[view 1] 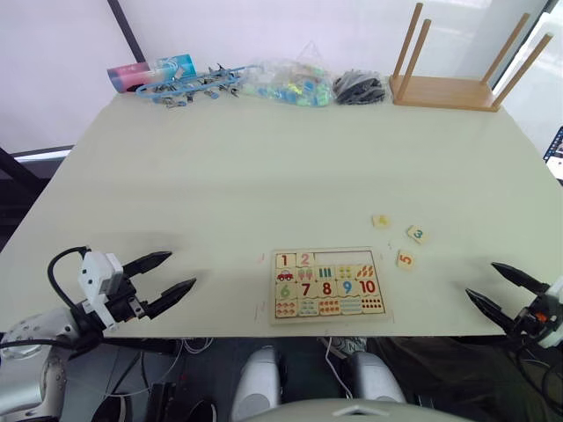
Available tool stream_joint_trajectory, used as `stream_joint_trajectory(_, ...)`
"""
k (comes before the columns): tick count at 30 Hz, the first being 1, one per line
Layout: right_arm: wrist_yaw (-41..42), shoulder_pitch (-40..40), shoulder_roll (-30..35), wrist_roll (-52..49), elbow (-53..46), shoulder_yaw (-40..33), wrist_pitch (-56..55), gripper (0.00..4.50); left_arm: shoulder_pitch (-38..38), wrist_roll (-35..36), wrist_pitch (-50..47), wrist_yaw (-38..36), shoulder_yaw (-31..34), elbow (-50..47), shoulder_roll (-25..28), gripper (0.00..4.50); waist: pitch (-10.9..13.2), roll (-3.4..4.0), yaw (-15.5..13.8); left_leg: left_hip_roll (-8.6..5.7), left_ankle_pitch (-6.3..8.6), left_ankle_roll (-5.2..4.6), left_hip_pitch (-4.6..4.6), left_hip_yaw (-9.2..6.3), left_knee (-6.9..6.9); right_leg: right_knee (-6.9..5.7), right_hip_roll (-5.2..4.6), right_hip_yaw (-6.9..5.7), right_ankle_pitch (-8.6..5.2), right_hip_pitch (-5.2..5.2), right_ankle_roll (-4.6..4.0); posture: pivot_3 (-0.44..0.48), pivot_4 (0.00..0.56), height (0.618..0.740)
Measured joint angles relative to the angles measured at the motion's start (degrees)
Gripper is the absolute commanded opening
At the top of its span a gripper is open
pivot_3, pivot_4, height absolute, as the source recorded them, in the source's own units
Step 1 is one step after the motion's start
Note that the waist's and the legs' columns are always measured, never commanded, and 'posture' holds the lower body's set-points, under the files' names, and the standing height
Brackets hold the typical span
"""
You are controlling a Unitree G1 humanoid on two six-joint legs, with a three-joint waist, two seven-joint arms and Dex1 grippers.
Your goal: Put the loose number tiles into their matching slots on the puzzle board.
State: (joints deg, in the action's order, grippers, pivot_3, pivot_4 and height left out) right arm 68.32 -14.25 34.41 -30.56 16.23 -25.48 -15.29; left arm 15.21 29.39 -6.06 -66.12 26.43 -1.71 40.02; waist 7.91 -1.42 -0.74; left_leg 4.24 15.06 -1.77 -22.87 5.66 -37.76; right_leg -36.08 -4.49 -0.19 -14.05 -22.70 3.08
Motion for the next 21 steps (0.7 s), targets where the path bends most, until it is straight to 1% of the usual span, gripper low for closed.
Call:
stream_joint_trajectory(6,-0.5,0.1,0.0,-0.3,-2.7,0.0,1.3,4.5,-2.2,0.0,0.5,-2.5,-0.8,0.2,1.1,4.38,0.0,0.0,0.0,0.0,-0.01,-0.03,0.0,0.01,0.04,0.06,0.01,0.0,0.0,0.01,0.0,0.0,0.15,0.738)
stream_joint_trajectory(9,-1.2,1.2,0.1,-1.0,-5.1,0.5,3.8,4.5,-4.8,0.0,1.0,-4.9,-2.4,2.0,1.7,4.38,0.0,0.02,0.0,-0.01,-0.03,-0.05,0.0,0.02,0.04,0.06,0.03,-0.01,0.01,0.01,0.0,0.0,0.15,0.738)
stream_joint_trajectory(13,-2.2,4.6,1.4,-1.1,-7.5,2.1,7.8,4.5,-9.5,0.0,2.6,-9.3,-4.6,5.4,3.4,4.38,0.0,0.02,0.1,-0.02,-0.08,-0.13,0.0,0.03,0.04,0.06,0.04,-0.01,0.01,0.01,0.0,0.0,0.15,0.738)
stream_joint_trajectory(16,-4.0,6.8,1.7,0.9,-7.4,2.9,8.1,4.5,-11.9,0.0,3.5,-11.7,-6.1,7.1,3.9,4.38,0.0,0.03,0.0,-0.04,-0.09,-0.14,-0.02,0.06,0.04,0.09,0.06,-0.02,0.01,0.01,0.0,0.0,0.15,0.738)
stream_joint_trajectory(21,-6.2,13.8,5.0,4.7,-6.1,7.7,14.2,4.5,-18.8,0.1,4.3,-18.1,-10.9,9.2,4.8,4.38,0.0,0.03,0.1,-0.12,-0.1,-0.15,-0.02,0.11,0.04,0.09,0.19,-0.02,0.02,0.03,0.0,0.0,0.15,0.738)
